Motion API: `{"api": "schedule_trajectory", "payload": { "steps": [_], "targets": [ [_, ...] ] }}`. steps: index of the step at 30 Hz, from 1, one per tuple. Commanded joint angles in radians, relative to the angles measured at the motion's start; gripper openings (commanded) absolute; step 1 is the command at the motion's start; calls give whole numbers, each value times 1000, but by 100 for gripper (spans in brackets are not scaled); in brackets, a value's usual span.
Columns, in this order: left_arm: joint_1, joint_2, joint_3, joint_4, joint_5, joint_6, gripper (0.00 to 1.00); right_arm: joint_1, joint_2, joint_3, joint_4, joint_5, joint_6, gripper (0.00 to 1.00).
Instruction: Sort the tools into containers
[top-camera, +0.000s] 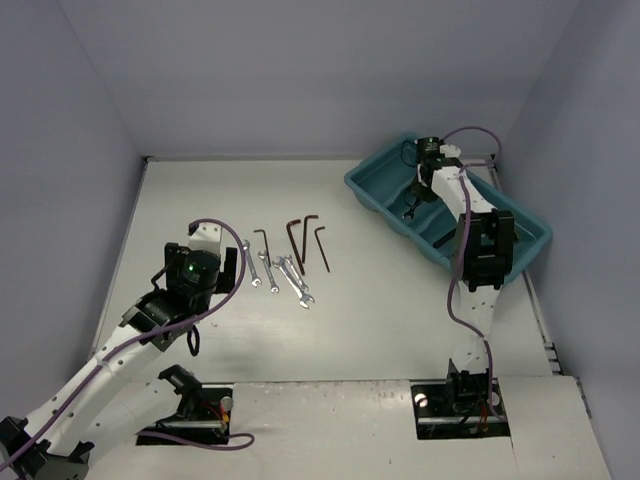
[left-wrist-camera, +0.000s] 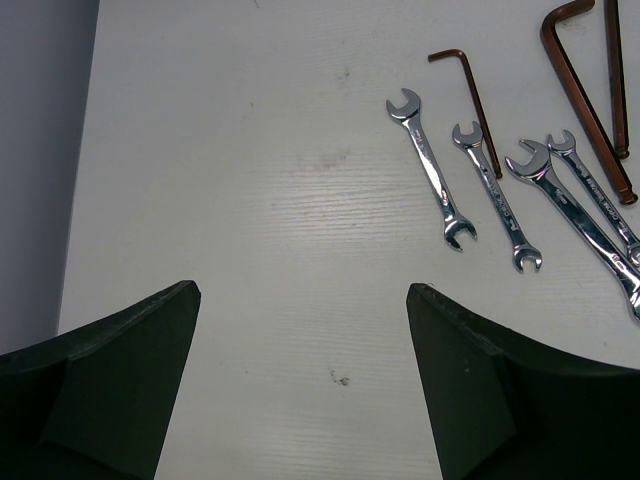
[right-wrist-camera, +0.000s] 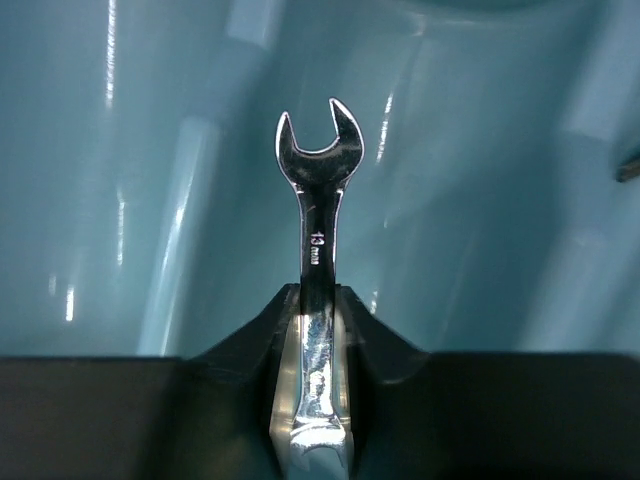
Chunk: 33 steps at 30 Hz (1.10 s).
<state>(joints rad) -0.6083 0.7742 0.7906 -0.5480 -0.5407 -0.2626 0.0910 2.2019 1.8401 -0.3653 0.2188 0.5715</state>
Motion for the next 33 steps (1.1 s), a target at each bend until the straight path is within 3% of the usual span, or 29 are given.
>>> {"api": "schedule_trajectory", "payload": {
  "steps": [1,5,9,18,25,33],
  "targets": [
    [6,-8,19,40,-21,11,81,-5,-46,93,22,-3,-12,29],
    [7,-9,19,40,-23,11,81,28,-105,82,22,-15,-107,39],
    [5,-1,19,40,-25,13,81,87,-223,8,22,-13,-231,41],
    [9,-3,19,40,-44,13,81,471,-456,-274,22,-120,-437,41],
    [12,-4,19,40,-48,3,81,682,-397,-339,24,-181,-425,39],
    [12,-42,16,24,-72,-18,81,793,-225,-253,24,-286,-477,36]
  ]
}}
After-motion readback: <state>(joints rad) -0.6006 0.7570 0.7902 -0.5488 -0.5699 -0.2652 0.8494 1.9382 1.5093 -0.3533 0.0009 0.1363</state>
